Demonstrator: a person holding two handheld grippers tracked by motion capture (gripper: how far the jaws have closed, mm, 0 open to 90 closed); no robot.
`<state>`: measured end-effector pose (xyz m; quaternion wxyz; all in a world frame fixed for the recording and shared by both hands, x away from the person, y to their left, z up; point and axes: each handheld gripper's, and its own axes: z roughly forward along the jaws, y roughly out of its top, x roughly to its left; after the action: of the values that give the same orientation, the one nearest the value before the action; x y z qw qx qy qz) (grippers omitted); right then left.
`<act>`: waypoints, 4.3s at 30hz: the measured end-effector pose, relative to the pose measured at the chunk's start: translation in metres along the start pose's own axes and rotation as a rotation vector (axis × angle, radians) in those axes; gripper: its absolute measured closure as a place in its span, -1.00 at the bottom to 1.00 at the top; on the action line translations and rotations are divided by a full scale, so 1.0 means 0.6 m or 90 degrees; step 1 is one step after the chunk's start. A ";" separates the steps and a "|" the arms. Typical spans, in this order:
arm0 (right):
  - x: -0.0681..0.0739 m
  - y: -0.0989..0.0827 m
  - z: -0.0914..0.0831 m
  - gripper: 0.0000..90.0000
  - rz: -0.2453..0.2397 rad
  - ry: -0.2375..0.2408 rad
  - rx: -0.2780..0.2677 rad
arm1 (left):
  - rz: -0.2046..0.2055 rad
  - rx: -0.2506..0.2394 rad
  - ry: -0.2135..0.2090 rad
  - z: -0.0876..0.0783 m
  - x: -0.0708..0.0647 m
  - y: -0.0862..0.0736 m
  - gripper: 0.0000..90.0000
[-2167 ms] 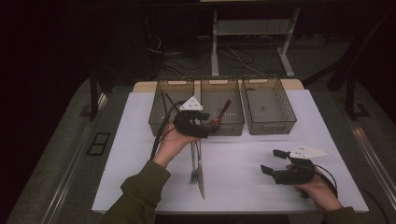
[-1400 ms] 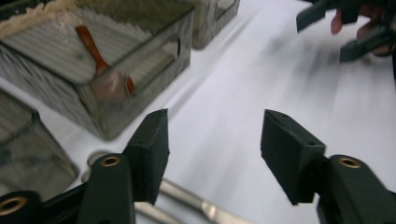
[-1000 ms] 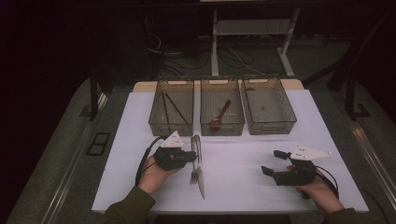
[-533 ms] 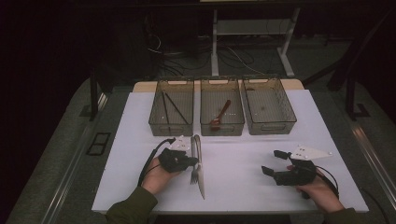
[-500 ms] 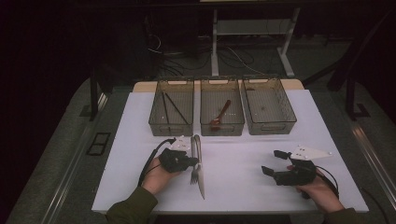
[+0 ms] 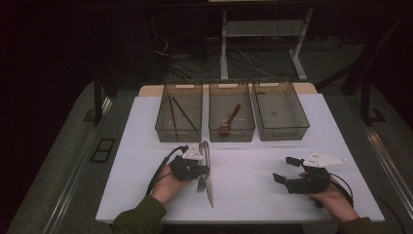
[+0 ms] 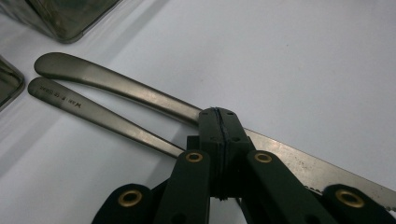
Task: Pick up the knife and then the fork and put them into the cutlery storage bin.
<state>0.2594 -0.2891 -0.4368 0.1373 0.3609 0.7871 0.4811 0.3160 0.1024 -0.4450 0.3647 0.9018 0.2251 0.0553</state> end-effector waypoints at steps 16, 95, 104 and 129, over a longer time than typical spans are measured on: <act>0.001 0.000 0.001 -0.61 0.002 -0.001 0.000 | 0.007 -0.013 -0.046 0.034 -0.015 0.027 0.97; -0.004 -0.002 -0.004 -0.61 0.005 -0.003 -0.004 | 0.001 0.041 0.037 0.066 0.067 0.086 0.98; -0.003 -0.001 -0.005 -0.61 0.003 -0.002 -0.004 | 0.014 0.040 -0.001 0.063 0.058 0.086 0.97; -0.003 -0.001 -0.006 -0.61 0.003 0.001 -0.005 | 0.046 0.110 -0.066 0.104 0.050 0.150 0.55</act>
<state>0.2582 -0.2929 -0.4358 0.1375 0.3617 0.7843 0.4849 0.3920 0.0195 -0.4311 0.2946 0.9391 0.1771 0.0019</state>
